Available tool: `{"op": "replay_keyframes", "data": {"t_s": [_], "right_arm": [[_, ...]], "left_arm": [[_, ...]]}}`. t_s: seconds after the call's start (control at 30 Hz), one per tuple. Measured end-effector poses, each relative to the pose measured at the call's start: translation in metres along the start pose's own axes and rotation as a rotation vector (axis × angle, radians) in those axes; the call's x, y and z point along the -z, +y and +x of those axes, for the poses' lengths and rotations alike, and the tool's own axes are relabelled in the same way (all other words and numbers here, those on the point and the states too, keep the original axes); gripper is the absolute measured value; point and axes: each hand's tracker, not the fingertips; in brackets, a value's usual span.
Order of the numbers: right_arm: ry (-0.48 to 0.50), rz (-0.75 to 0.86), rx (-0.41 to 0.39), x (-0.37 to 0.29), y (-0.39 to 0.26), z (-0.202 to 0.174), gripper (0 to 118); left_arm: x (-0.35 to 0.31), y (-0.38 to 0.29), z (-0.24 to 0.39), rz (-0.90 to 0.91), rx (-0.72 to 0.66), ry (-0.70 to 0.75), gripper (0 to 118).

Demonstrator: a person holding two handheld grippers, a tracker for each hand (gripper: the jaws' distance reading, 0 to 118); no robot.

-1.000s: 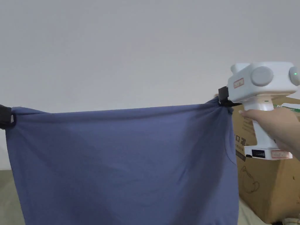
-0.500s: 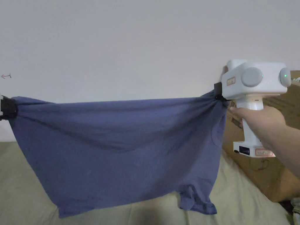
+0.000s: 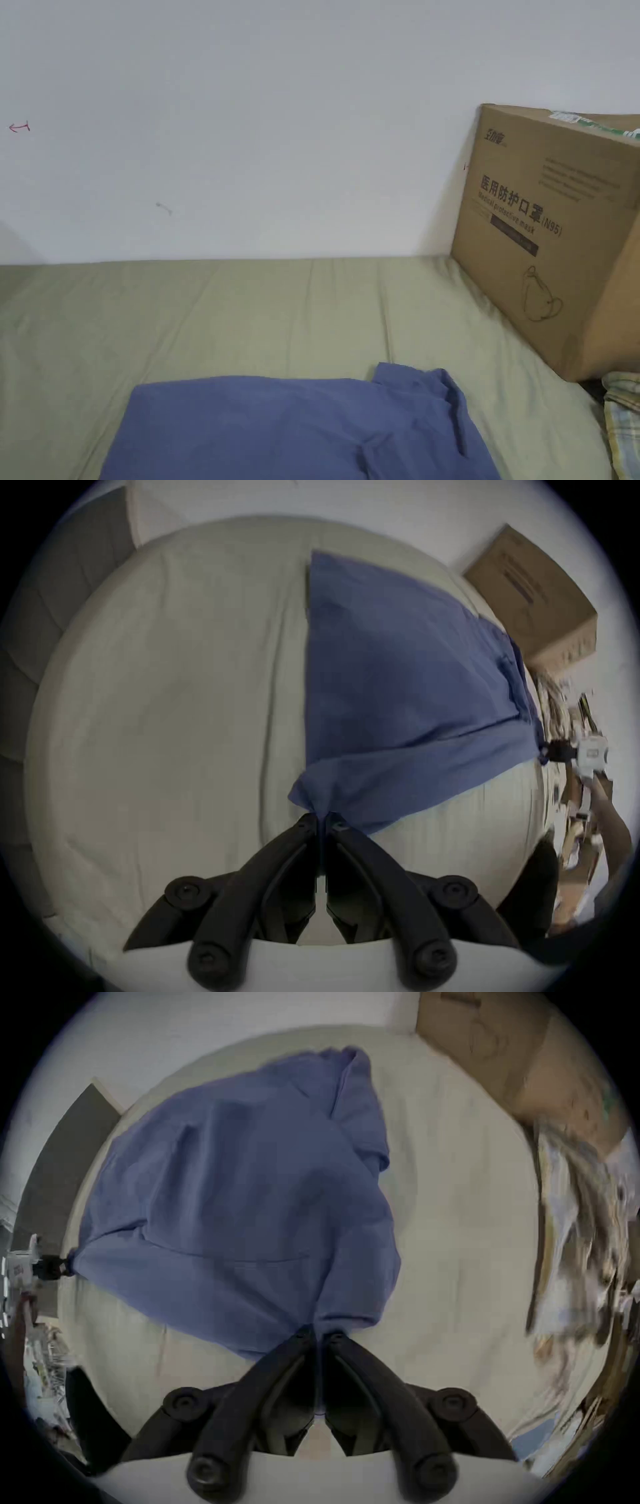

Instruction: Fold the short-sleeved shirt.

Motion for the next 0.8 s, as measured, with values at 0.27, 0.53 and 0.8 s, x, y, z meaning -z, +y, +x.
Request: {"op": "replay_keyframes", "data": {"t_s": [0.27, 0.53, 0.8], "right_arm": [[0.089, -0.075, 0.082, -0.055, -0.09, 0.009, 3], [-0.028, -0.04, 0.017, -0.06, -0.11, -0.008, 57], [-0.012, 0.168, 0.06, -0.12, -0.092, -0.038, 95]], "left_arm": [[-0.034, -0.078, -0.026, 0.03, -0.01, -0.025, 3], [-0.045, -0.113, 0.02, 0.079, 0.066, 0.008, 25], [-0.087, -0.094, 0.043, 0.26, 0.041, -0.029, 111]]}}
